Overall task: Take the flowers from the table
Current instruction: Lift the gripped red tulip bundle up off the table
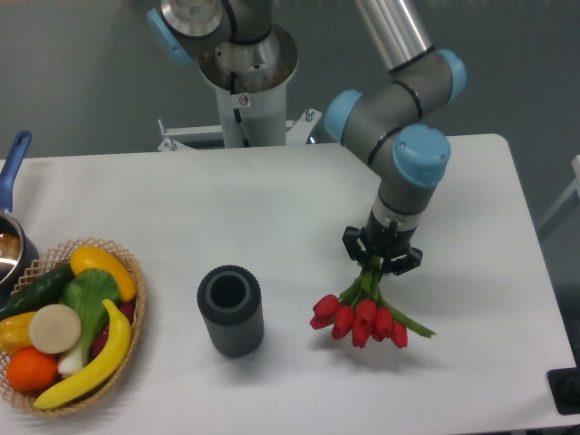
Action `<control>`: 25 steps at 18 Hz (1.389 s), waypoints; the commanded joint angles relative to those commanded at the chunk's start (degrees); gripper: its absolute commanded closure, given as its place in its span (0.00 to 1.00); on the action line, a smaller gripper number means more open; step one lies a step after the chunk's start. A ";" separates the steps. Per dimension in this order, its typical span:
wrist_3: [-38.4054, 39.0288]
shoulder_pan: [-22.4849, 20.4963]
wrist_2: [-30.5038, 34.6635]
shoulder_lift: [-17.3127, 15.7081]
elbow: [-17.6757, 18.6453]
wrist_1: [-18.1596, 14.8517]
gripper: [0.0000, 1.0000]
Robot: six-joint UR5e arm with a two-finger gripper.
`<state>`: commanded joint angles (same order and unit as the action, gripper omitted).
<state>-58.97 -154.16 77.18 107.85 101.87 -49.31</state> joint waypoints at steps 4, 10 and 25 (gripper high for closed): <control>0.17 -1.49 -8.33 -4.66 -0.88 0.00 0.67; 2.81 -5.09 -21.70 -9.15 -2.37 0.00 0.67; 4.04 -11.16 -37.01 -10.56 -3.78 0.09 0.67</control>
<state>-54.93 -165.32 40.17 97.29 98.09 -49.22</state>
